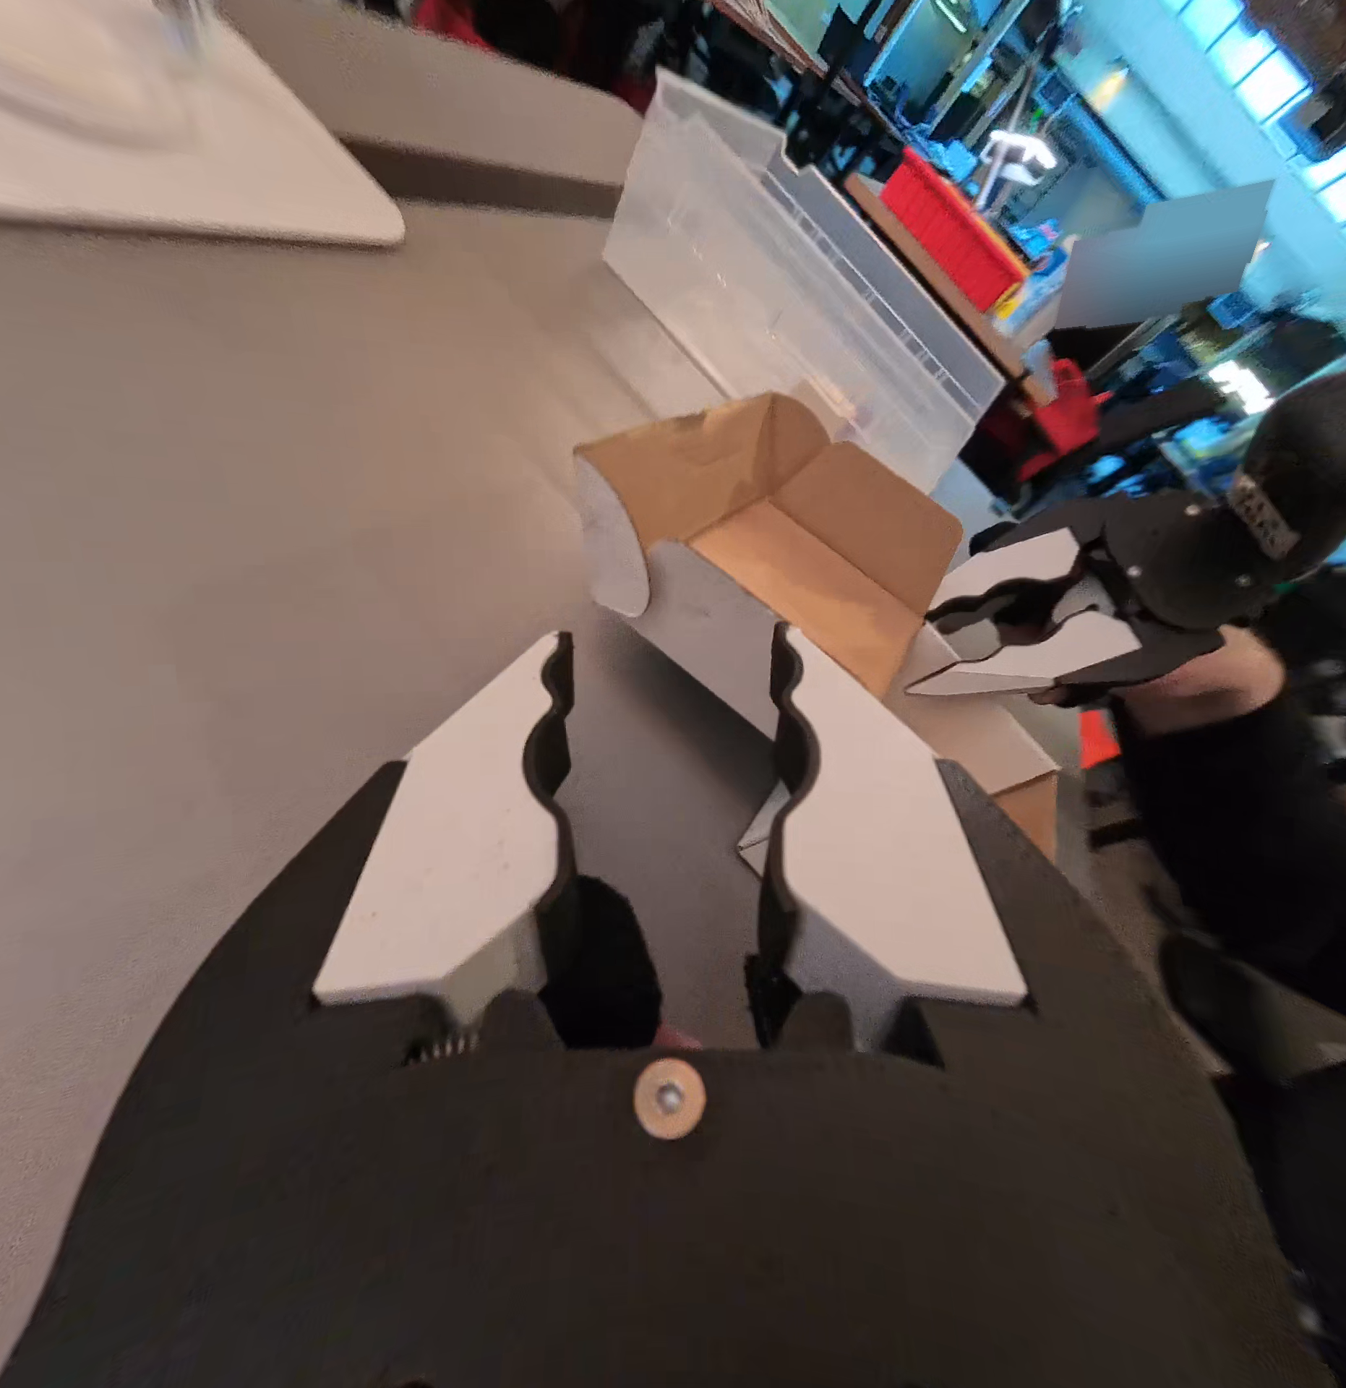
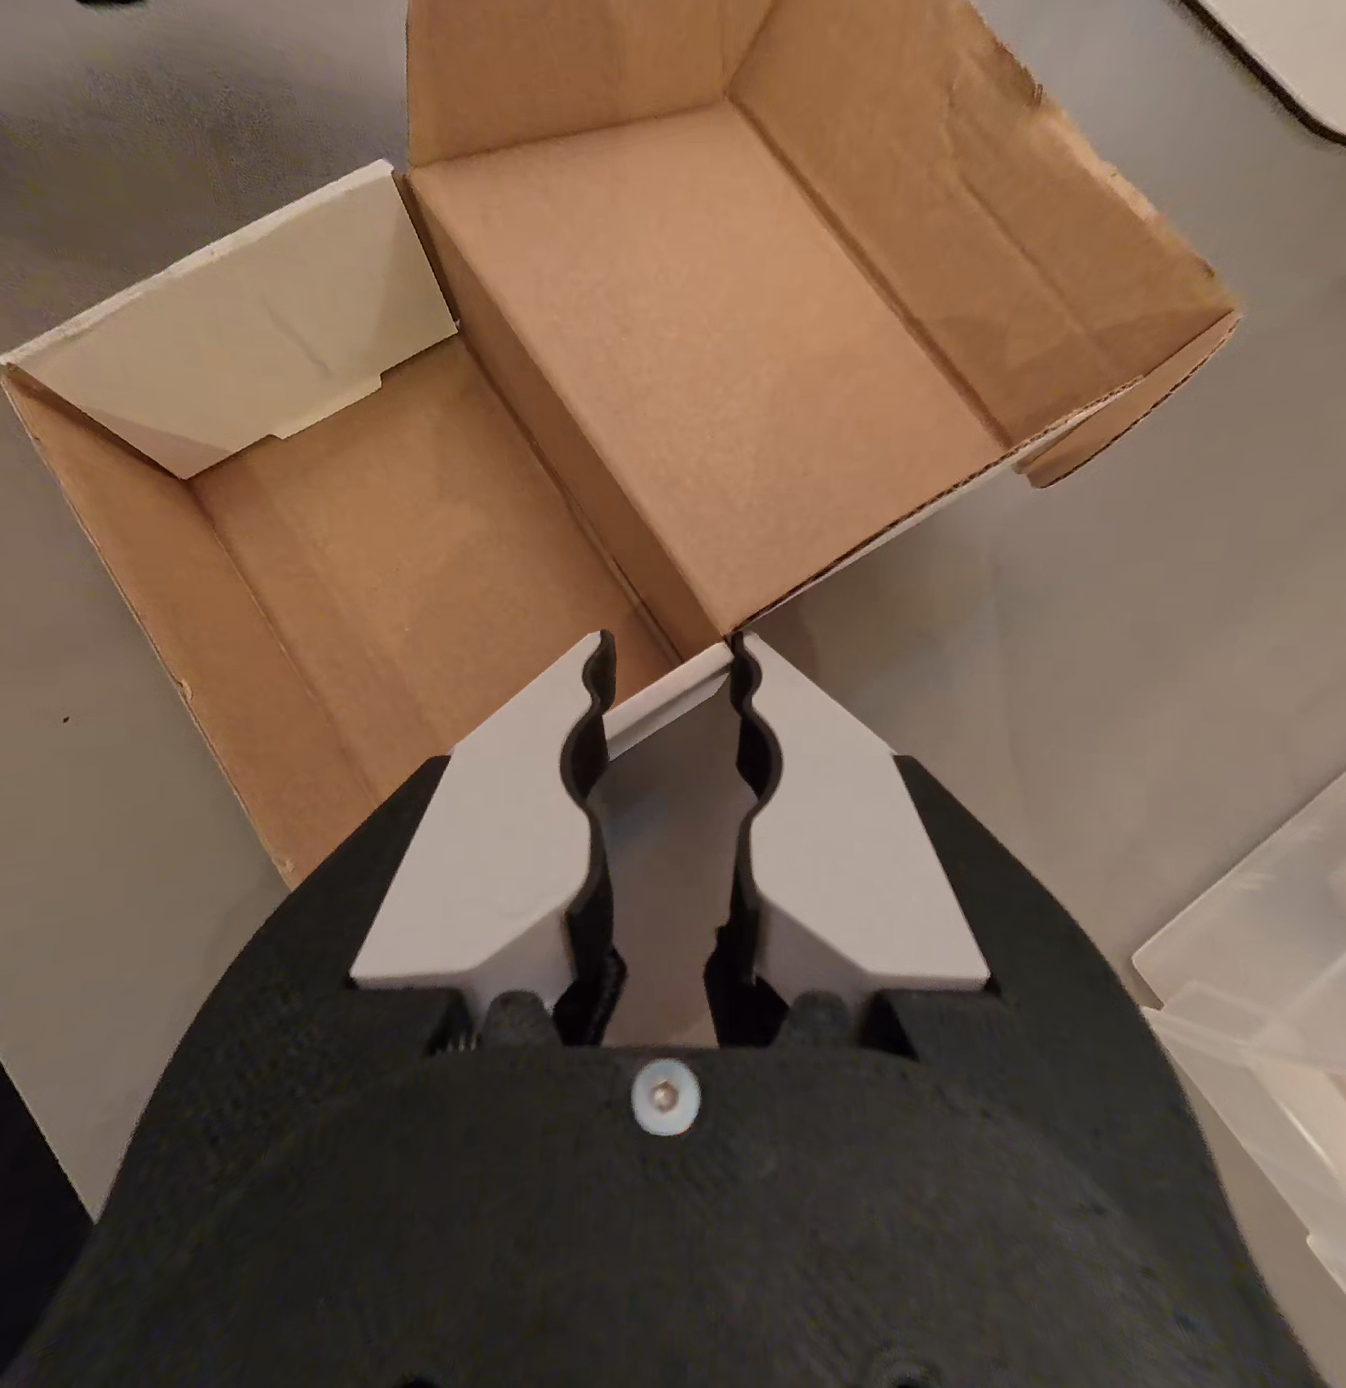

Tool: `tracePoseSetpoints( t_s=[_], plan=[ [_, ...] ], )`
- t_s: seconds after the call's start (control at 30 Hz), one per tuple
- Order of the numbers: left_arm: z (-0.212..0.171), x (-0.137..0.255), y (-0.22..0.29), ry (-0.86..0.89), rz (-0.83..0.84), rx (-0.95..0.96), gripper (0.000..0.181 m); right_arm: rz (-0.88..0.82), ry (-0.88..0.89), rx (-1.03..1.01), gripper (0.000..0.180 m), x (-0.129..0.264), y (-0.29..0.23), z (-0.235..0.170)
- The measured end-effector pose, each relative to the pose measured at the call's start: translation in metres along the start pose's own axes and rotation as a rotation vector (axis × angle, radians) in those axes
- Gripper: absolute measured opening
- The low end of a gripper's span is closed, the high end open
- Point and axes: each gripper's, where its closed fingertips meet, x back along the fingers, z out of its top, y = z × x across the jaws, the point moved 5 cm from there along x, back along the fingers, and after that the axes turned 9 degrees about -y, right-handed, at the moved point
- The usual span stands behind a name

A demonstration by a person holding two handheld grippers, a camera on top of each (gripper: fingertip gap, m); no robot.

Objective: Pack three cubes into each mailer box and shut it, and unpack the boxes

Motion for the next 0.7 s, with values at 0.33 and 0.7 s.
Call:
tracePoseSetpoints(
  t_s=[0.33,0.7],
  plan=[
    [0.001,-0.04,0.009,-0.024,-0.308,0.111,0.05,-0.006,0.006,0.001,0.028,0.0,0.002,-0.001],
    [-0.012,-0.023,0.082,-0.038,-0.387,-0.43,0.05,-0.018,-0.018,0.023,0.028,0.001,0.002,-0.001]
  ],
)
